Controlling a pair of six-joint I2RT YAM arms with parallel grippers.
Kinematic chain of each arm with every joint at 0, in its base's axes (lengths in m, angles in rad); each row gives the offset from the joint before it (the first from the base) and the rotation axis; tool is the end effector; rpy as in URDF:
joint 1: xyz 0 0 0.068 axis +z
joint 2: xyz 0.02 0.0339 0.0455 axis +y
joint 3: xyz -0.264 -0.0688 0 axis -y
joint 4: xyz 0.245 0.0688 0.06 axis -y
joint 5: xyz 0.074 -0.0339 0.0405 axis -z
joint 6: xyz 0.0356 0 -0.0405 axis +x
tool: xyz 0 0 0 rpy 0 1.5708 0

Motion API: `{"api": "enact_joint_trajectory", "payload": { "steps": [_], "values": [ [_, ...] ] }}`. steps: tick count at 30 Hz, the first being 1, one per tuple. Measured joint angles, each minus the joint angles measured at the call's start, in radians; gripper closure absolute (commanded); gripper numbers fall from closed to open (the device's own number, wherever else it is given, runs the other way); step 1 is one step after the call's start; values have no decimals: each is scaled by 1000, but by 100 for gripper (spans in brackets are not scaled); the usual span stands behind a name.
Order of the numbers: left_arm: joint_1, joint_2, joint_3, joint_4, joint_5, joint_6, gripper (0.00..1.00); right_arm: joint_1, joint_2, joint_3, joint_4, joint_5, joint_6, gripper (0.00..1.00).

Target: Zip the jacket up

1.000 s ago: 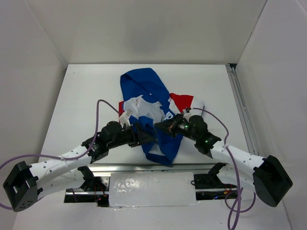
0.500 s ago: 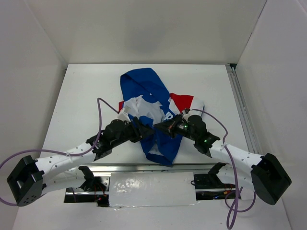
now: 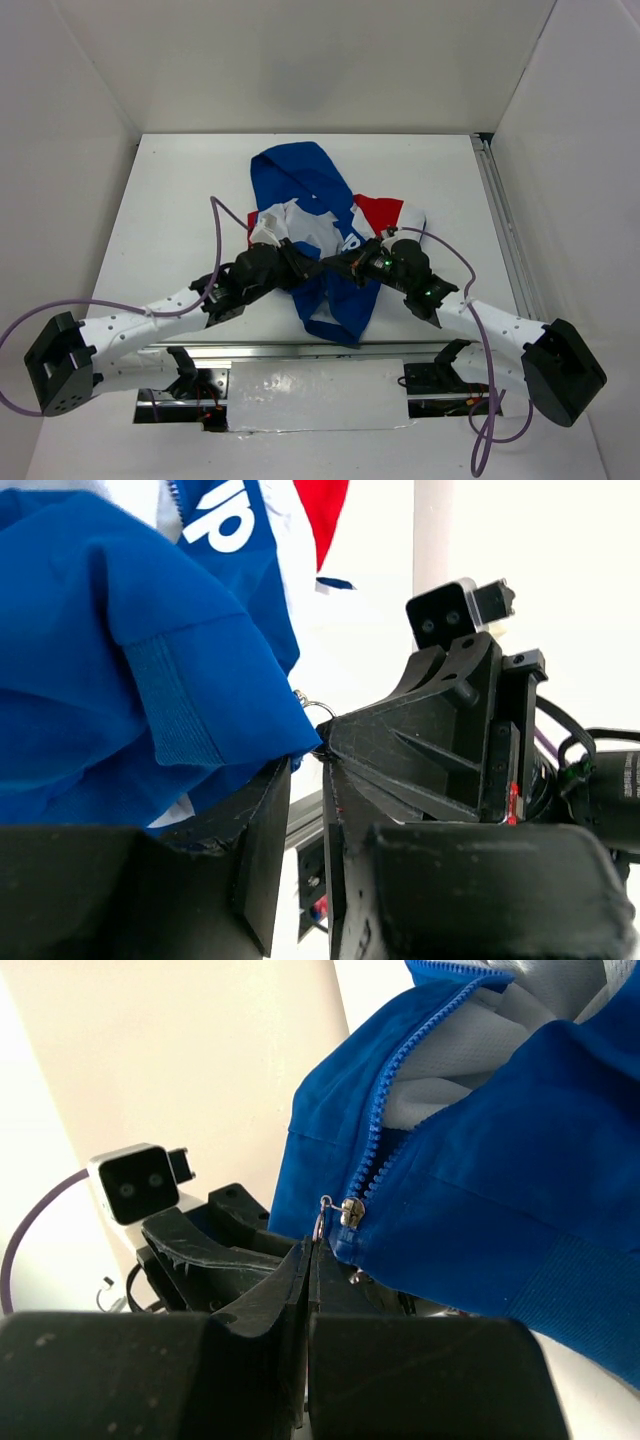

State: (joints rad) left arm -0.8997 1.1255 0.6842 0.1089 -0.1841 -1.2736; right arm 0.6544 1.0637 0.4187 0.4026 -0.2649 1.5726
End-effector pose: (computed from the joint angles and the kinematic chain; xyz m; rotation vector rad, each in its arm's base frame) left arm 0.1646 -0.1968 0.2658 -0.5299 2.0528 -1.2435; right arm 0.1759 0.1467 0.2189 0.7726 2.0831 1.6822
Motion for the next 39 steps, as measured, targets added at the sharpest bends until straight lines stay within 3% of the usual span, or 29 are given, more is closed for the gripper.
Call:
{"api": "enact_joint_trajectory", "payload": {
  "steps": [12,26,39],
  "values": [
    [-52,-1,2,-105,-132,-72,66,-6,-8,0,2,-9,5,100],
    [-79,0,4,-104,-180,-92,64,-7,23,2,5,-39,5,100],
    [-142,57,97,-206,-265,-129,64,-7,24,19,3,-47,0,100]
  ]
}}
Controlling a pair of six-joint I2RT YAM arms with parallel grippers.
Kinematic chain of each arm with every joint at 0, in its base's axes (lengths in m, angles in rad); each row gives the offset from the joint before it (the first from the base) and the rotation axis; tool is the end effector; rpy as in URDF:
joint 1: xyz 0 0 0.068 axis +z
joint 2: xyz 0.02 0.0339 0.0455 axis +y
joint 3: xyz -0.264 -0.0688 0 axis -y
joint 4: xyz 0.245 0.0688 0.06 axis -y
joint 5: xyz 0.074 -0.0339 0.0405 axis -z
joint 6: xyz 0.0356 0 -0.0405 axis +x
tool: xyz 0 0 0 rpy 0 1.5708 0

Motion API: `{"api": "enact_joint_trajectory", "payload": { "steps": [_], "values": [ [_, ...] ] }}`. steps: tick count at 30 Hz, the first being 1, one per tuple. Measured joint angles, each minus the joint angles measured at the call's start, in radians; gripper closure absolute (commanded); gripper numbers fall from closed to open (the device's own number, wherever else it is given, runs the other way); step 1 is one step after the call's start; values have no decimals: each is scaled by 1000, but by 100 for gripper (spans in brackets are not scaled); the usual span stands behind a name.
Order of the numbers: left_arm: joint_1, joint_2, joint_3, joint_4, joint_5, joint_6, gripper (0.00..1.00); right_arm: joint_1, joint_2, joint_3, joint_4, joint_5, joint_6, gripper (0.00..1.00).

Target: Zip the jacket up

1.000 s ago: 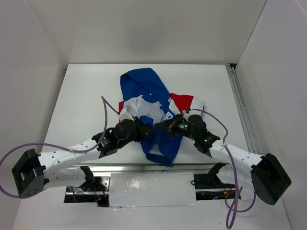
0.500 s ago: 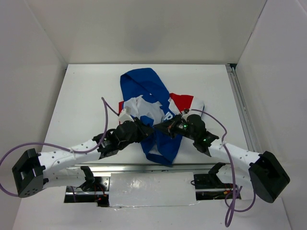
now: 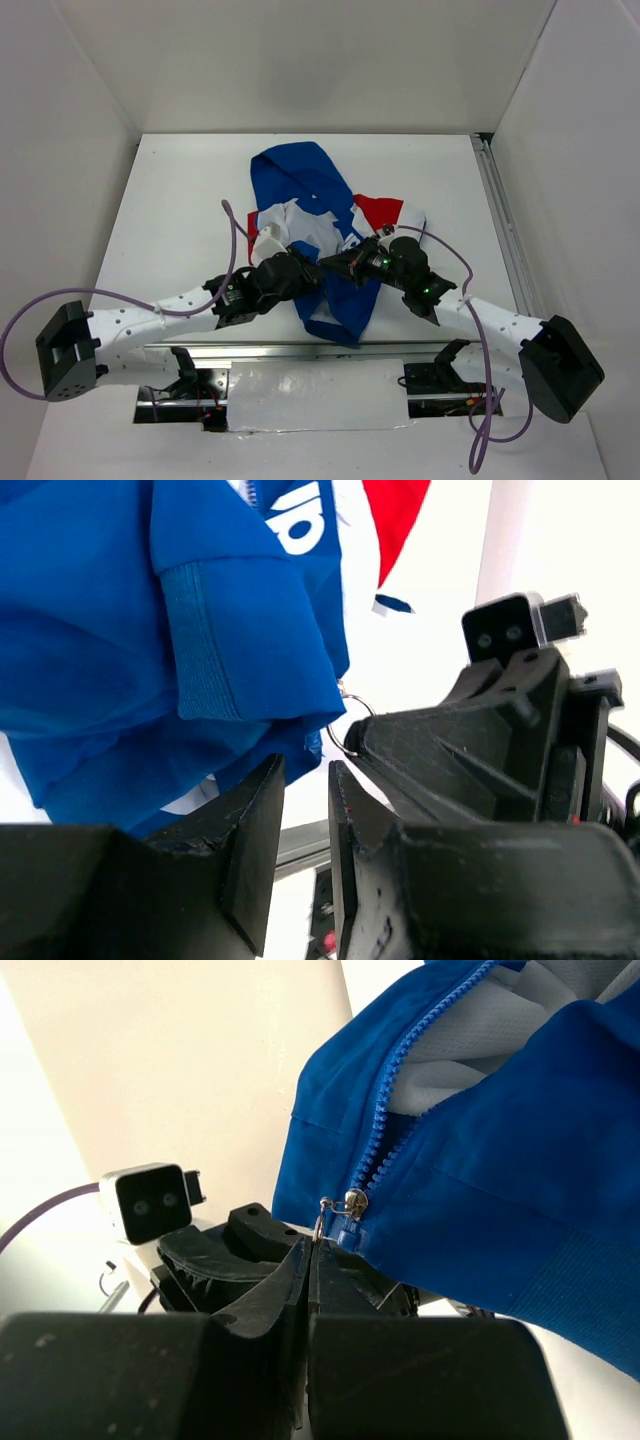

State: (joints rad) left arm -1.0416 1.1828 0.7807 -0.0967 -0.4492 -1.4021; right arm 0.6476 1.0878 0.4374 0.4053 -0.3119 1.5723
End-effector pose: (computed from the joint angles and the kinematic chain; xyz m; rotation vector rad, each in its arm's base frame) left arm 0.1457 -0.2185 0.2665 -0.6790 2.0829 -1.0422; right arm 0.1795 0.1495 0.2205 0.7477 2.1121 1.7105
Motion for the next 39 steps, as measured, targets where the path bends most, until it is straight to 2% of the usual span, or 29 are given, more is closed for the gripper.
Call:
{"api": "enact_joint_trajectory", "payload": {
  "steps": [5,9,17,20,27,39],
  "values": [
    [-10,46,61,-92,-48,-80,65,0,-2,1,0,-2,0,100],
    [-11,63,90,-174,-88,-159,62,0,-3,1,-2,-6,-3,100],
    [-14,53,68,-184,-133,-196,58,0,-2,1,-1,-19,-4,100],
    [-14,31,42,-150,-140,-169,58,0,0,1,0,-26,-6,100],
    [-14,-16,-12,-2,-133,5,59,-5,3,3,11,-44,-6,100],
    [-14,-28,-27,45,-140,70,65,-9,5,12,13,-50,-10,100]
  ]
}}
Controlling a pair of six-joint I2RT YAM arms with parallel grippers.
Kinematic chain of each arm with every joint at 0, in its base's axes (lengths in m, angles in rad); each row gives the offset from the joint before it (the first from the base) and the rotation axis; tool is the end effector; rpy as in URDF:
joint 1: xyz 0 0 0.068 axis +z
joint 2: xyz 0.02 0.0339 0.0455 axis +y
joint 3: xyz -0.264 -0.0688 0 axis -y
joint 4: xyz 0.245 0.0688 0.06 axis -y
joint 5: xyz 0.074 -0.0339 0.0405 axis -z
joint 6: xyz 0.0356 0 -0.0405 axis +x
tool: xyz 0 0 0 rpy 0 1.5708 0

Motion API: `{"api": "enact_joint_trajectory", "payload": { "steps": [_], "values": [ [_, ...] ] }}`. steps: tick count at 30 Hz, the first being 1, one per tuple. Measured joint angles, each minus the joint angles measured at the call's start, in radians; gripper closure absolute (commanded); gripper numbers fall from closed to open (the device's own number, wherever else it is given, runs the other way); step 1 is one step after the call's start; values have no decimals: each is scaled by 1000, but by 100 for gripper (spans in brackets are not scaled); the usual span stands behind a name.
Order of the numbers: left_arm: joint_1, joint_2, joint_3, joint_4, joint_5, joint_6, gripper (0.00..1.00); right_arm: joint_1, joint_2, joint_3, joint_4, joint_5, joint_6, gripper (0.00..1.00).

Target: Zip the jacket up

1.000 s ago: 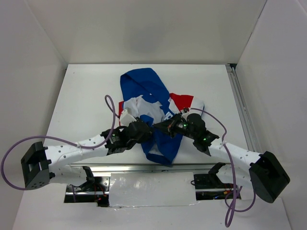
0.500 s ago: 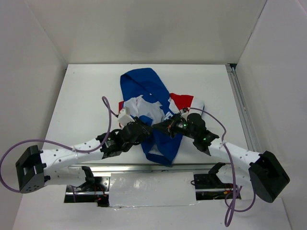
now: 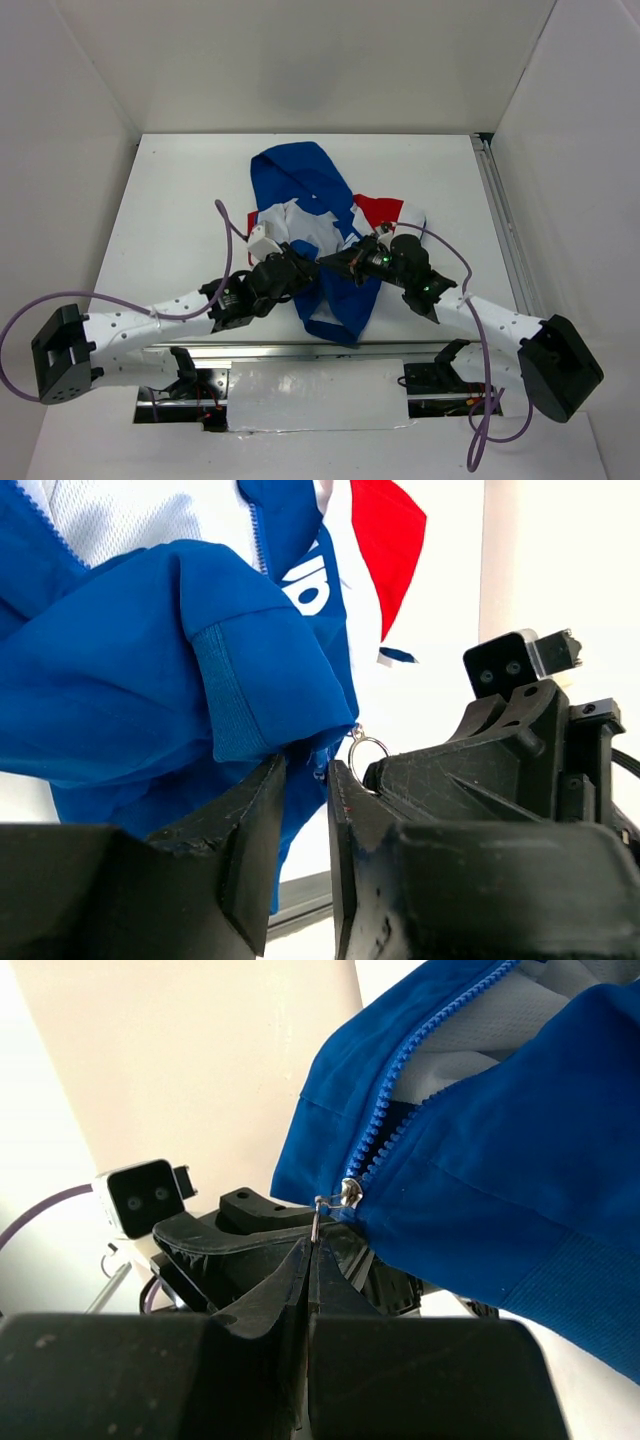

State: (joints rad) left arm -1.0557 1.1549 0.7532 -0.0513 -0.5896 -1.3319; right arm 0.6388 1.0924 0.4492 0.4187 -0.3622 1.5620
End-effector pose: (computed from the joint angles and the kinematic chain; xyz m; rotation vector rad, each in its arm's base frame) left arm 0.1431 -0.2125 0.2691 -0.6637 1.9647 -0.9570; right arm 0.1812 0.1503 0.2250 0.6943 2.1191 1.7515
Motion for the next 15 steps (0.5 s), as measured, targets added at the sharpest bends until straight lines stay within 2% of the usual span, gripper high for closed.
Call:
{"api": "enact_joint_trajectory", "payload": {
  "steps": [2,5,6,7,15],
  "values": [
    [0,8,0,8,-5,17,68,0,6,3,0,-2,-3,100],
    [0,22,0,29,-15,40,83,0,19,8,0,-13,-8,100],
    [0,26,0,37,-19,48,97,0,23,9,1,-16,-8,100],
    [0,29,0,44,-21,52,100,-2,26,10,2,-17,-8,100],
    [0,55,5,92,-44,170,100,-14,30,11,1,-16,-23,100]
  ]
}}
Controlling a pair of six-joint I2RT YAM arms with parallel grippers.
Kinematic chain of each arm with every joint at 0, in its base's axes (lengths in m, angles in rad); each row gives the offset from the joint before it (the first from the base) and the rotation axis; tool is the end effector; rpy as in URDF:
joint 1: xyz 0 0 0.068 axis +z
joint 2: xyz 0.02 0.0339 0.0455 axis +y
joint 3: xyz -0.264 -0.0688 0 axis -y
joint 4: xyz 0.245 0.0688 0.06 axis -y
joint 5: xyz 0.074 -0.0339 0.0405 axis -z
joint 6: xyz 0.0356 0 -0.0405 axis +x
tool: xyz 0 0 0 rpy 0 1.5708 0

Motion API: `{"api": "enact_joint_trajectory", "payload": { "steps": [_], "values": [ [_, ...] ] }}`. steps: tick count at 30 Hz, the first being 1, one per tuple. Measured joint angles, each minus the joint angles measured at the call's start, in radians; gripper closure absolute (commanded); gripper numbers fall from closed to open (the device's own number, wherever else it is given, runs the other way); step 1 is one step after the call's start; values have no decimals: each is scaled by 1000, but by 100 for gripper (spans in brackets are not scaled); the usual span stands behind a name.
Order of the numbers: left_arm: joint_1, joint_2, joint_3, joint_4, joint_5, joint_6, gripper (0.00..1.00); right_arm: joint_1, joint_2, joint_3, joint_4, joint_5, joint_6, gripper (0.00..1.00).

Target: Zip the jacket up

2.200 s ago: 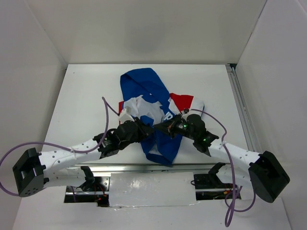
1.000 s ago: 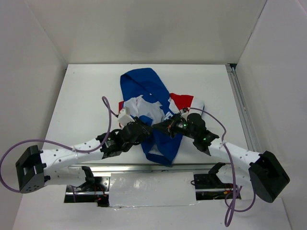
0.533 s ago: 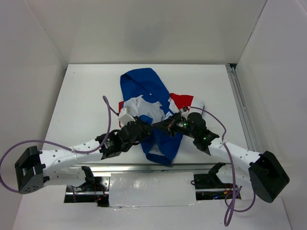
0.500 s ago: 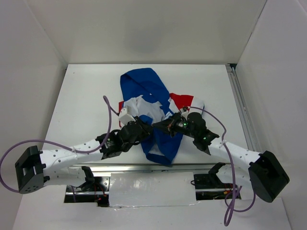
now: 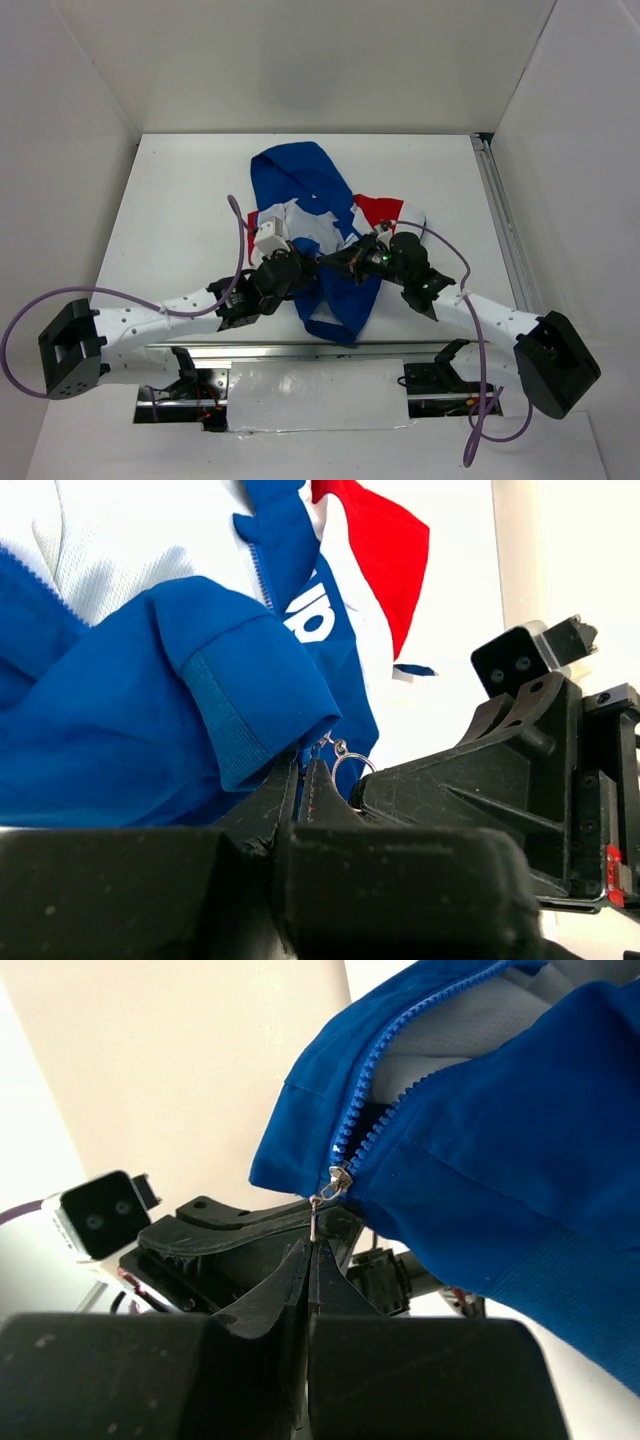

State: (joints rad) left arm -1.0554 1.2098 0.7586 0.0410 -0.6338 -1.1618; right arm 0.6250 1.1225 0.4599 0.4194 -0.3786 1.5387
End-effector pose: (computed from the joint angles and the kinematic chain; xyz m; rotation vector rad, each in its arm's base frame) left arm 0.1502 -0.2224 0.2667 -0.5227 1.9261 -0.8596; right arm 0.1866 0.1508 0.2222 0.6802 2.1375 1.7315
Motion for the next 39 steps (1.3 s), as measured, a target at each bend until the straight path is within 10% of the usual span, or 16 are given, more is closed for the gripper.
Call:
{"api": "enact_joint_trajectory", "payload": {
  "steps": [20,31,39],
  "values": [
    [-8,-404,-281,-25,299,21,100,-87,-13,153,-251,142,-177,100],
    [-26,-712,-305,-332,366,-11,100,-213,185,523,-312,596,-349,100],
    [-26,-631,-274,-433,372,-53,100,-235,270,591,-305,319,-686,81]
  ]
}}
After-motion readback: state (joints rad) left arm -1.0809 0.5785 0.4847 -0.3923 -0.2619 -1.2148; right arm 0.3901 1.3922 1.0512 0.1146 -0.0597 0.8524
